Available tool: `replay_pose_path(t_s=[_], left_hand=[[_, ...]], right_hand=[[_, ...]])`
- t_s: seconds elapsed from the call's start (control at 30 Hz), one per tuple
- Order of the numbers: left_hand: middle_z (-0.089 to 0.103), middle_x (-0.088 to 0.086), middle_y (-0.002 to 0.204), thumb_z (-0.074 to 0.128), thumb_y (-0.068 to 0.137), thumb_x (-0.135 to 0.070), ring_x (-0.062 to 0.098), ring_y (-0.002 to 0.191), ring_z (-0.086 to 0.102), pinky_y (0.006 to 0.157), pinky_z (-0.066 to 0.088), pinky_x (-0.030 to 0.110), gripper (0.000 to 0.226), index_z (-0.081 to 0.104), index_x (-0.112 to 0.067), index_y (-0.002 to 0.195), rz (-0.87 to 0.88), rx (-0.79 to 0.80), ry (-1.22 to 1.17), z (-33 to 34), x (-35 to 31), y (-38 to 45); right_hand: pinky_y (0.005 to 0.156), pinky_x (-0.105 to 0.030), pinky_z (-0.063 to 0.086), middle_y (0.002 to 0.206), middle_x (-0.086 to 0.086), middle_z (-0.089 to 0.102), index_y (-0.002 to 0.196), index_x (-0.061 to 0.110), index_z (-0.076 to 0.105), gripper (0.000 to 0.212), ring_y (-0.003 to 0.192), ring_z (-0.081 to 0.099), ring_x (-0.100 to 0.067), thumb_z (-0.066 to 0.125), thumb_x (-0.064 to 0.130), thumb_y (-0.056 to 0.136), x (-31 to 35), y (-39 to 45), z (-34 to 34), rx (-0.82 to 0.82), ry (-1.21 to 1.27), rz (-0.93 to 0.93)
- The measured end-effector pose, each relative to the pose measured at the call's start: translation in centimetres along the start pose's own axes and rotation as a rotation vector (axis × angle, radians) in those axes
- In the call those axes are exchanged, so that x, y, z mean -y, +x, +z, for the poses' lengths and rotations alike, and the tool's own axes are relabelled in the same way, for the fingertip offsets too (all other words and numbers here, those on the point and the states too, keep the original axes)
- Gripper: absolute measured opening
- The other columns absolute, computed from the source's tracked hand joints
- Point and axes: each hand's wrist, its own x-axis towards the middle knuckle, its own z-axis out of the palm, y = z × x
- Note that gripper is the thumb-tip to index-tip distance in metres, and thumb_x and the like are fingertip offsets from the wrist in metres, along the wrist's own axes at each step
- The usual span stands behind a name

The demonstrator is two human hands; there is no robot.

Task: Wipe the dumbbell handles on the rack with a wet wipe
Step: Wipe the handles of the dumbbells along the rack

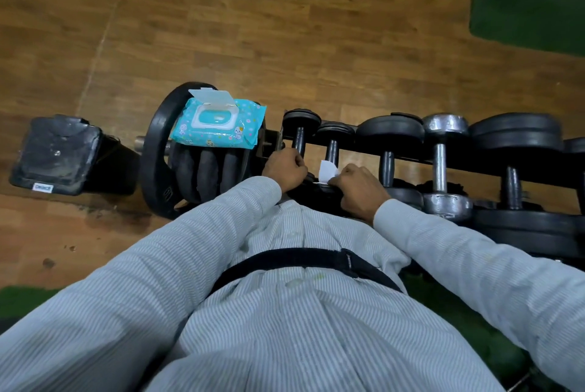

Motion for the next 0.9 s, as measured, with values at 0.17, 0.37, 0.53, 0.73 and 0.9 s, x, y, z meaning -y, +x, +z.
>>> replay_pose_path(t_s=[0.17,0.37,0.53,0.73,0.9], left_hand=[[0.072,0.007,0.092,0.062,0.09,-0.019,0.027,0.086,0.065,0.077,0.058,0.039,0.011,0.07,-0.014,0.085,0.002,0.003,0.004,0.0,0.0,0.4],[0.066,0.009,0.083,0.06,0.09,-0.019,0.031,0.087,0.066,0.072,0.052,0.035,0.019,0.058,-0.018,0.072,0.004,0.021,-0.001,-0.1,-0.2,0.6],[0.07,0.01,0.092,0.061,0.089,-0.018,0.031,0.092,0.066,0.08,0.056,0.038,0.011,0.068,-0.011,0.086,0.002,0.042,-0.001,-0.3,0.1,0.9],[0.068,0.006,0.087,0.059,0.085,-0.021,0.028,0.087,0.066,0.077,0.057,0.037,0.011,0.068,-0.014,0.082,0.001,0.029,-0.016,-0.1,0.2,0.7],[0.073,0.006,0.092,0.064,0.085,-0.02,0.025,0.089,0.067,0.081,0.057,0.036,0.012,0.073,-0.013,0.088,-0.001,0.006,-0.044,0.0,0.5,0.7]], right_hand=[[0.088,-0.04,0.038,0.138,0.005,0.06,0.134,0.022,0.063,0.056,0.113,0.048,-0.028,0.058,0.007,0.08,-0.9,0.9,-0.7,0.021,-0.076,-0.157],[0.075,-0.033,0.045,0.115,-0.004,0.069,0.118,0.023,0.063,0.024,0.094,0.063,-0.029,0.059,0.025,0.095,1.2,5.1,-4.1,0.409,-0.278,-0.185],[0.091,-0.041,0.046,0.146,-0.003,0.051,0.143,0.023,0.05,0.037,0.118,0.061,-0.029,0.047,0.026,0.106,0.9,6.7,-3.5,0.268,-0.66,-0.22],[0.098,-0.04,0.039,0.172,-0.001,0.003,0.163,0.021,0.012,0.068,0.124,0.046,-0.031,0.045,0.025,0.104,-3.0,5.8,-1.7,-0.01,-0.751,-0.178],[0.104,-0.044,0.034,0.166,-0.015,0.023,0.158,0.006,0.024,0.079,0.136,0.037,-0.037,0.06,0.031,0.092,-0.8,4.2,0.1,-0.039,-0.445,0.096]])
